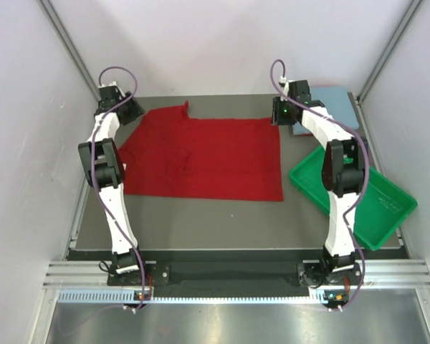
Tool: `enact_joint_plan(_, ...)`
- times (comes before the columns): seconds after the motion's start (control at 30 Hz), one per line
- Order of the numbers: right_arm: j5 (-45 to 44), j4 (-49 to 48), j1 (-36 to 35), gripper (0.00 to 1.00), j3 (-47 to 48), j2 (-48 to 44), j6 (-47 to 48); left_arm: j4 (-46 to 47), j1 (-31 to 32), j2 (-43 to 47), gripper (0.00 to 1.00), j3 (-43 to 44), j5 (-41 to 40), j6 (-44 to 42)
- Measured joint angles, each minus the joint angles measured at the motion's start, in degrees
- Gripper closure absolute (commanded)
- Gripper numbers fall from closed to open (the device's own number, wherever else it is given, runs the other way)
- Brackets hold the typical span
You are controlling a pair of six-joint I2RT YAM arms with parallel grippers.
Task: Fold and stack the t-shirts
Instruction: Fold the tshirt
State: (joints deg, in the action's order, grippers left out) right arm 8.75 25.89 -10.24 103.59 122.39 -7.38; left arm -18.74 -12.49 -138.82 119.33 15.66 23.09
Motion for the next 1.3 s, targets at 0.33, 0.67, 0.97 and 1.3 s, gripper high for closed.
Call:
enact_joint_plan(0.33, 0.63, 0.13, 2.36, 0.54, 14.82, 15.21, 0.72, 5.79, -0.07, -7.19, 0.45, 3.93, 3.96, -0.02)
enact_joint_plan(0.67, 2.99, -0.07, 4.15, 0.41, 20.72, 20.96, -3.32, 12.41, 0.15, -7.67, 0.48, 1.95, 9.05, 0.39)
enact_joint_plan(0.97, 7.26, -2.8, 4.94, 0.43, 22.67, 23.28, -9.51, 15.23, 0.15, -9.03, 0.51, 1.95, 12.17, 1.51)
enact_joint_plan(1.3, 8.5, -5.22, 5.05, 0.57, 23.96, 24.94, -12.59, 17.55, 0.13, -9.97, 0.95, 2.12, 15.15, 4.48)
